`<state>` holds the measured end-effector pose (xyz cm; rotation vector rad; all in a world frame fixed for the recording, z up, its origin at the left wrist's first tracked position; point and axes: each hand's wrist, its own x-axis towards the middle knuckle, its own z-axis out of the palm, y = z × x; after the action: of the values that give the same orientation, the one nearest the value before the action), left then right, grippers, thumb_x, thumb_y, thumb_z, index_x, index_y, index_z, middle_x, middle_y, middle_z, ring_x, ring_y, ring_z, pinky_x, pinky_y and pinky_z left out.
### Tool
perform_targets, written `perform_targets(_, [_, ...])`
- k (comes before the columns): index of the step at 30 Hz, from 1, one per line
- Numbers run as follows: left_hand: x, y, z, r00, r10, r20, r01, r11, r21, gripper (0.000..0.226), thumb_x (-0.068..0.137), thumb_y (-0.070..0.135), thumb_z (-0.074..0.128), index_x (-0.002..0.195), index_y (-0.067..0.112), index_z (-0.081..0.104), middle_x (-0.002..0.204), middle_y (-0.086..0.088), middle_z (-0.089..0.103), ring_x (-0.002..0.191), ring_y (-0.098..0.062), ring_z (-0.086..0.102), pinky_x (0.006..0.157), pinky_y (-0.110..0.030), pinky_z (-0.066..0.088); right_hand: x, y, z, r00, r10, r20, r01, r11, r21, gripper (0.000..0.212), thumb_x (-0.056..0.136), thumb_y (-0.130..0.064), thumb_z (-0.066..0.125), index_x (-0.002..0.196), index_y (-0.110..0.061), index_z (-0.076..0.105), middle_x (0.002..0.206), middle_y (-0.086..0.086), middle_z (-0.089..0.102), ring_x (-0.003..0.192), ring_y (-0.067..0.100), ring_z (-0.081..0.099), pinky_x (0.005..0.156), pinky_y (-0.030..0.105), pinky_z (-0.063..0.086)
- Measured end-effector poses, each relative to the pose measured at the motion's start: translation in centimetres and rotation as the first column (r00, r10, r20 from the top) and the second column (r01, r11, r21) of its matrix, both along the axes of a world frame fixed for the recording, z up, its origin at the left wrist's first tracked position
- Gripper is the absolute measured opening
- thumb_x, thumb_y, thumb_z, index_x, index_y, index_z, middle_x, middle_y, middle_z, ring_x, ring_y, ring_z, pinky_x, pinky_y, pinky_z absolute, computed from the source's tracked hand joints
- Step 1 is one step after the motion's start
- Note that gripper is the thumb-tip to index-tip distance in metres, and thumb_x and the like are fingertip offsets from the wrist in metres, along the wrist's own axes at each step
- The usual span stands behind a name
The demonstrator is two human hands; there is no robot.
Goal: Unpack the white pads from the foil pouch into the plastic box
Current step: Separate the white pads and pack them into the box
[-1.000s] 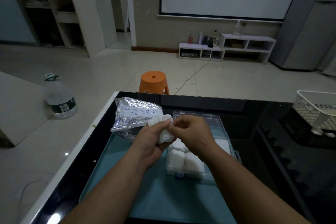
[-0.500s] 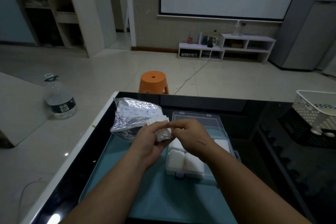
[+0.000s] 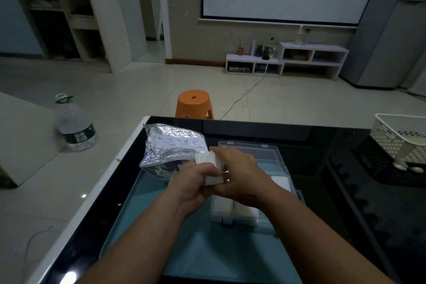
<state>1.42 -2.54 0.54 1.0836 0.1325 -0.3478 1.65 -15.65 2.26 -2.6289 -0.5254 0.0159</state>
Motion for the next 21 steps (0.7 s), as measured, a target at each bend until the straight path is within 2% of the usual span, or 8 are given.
perform_targets(4, [0.2,0.3,-0.4,0.999,-0.053,-0.005,0.053,0.994,0.092,0.027,0.081,-0.007,0.053,0.102,0.007,0.062,0.07,-0.005,0.068,0.06,-0.015,0.065,0.05,-0.024,0.051,-0.3,-0.1,0.6,1.0,0.016,0.015,-0.016,1.0,-0.001,0.077,0.078,-0.046,0.074,0.144,-0.032,0.037,0.14,-0.008,0.047,0.13,0.015,0.038,0.112,0.039,0.027])
perform_targets(7, [0.1,0.3,-0.4,0.997,-0.074,-0.03,0.077,0.992,0.099,0.023,0.082,-0.005,0.054,0.1,0.008,0.062,0.069,-0.005,0.067,0.058,-0.015,0.065,0.048,-0.024,0.051,-0.3,0.2,0.5,0.998,0.046,0.033,-0.045,0.999,-0.011,0.075,0.079,-0.042,0.073,0.144,-0.032,0.037,0.14,-0.007,0.047,0.13,0.014,0.038,0.111,0.036,0.023])
perform_targets(10, [0.1,0.4,-0.3,0.997,-0.079,-0.012,0.079,0.996,0.05,0.023,0.083,-0.009,0.05,0.096,0.004,0.063,0.069,-0.009,0.066,0.058,-0.018,0.065,0.047,-0.024,0.052,0.0,0.3,0.0,0.997,0.056,0.046,-0.054,0.998,-0.035,0.085,0.076,-0.044,0.074,0.148,-0.033,0.03,0.146,-0.008,0.042,0.136,0.014,0.034,0.113,0.036,0.018])
perform_targets(13, [0.1,0.2,-0.2,0.996,-0.093,0.012,0.092,0.995,0.04,0.028,0.08,-0.014,0.046,0.094,0.002,0.064,0.066,-0.009,0.064,0.057,-0.019,0.064,0.044,-0.023,0.049,0.3,0.5,-0.5,0.997,0.052,0.05,-0.052,0.999,0.001,0.106,0.069,-0.049,0.078,0.153,-0.037,0.013,0.152,-0.011,0.034,0.141,0.013,0.026,0.116,0.038,0.014])
perform_targets(15, [-0.1,0.2,-0.3,0.994,-0.105,0.017,0.105,0.993,0.046,0.03,0.079,-0.014,0.045,0.095,0.003,0.063,0.066,-0.008,0.063,0.056,-0.018,0.063,0.043,-0.023,0.048,0.4,0.6,-0.6,0.999,0.047,0.025,-0.047,0.999,0.02,0.115,0.068,-0.047,0.08,0.153,-0.039,0.004,0.152,-0.011,0.036,0.141,0.015,0.027,0.116,0.039,0.014])
perform_targets(18, [0.0,0.3,-0.5,0.993,-0.116,0.015,0.115,0.992,0.051,0.034,0.078,-0.013,0.047,0.102,0.005,0.064,0.073,-0.01,0.064,0.061,-0.02,0.063,0.048,-0.026,0.05,0.5,0.7,-0.7,0.999,0.011,-0.042,-0.009,0.999,0.052,0.118,0.068,-0.046,0.08,0.152,-0.044,-0.002,0.15,-0.009,0.039,0.14,0.024,0.028,0.116,0.046,0.02])
perform_targets(21, [0.2,0.2,-0.5,0.996,-0.083,-0.025,0.084,0.994,0.065,0.03,0.079,-0.01,0.047,0.097,0.007,0.064,0.07,-0.008,0.064,0.06,-0.019,0.063,0.048,-0.025,0.05,0.4,0.6,-0.5,0.999,0.024,-0.043,-0.022,0.999,0.045,0.116,0.069,-0.046,0.081,0.152,-0.044,0.0,0.152,-0.009,0.037,0.142,0.022,0.027,0.117,0.045,0.02])
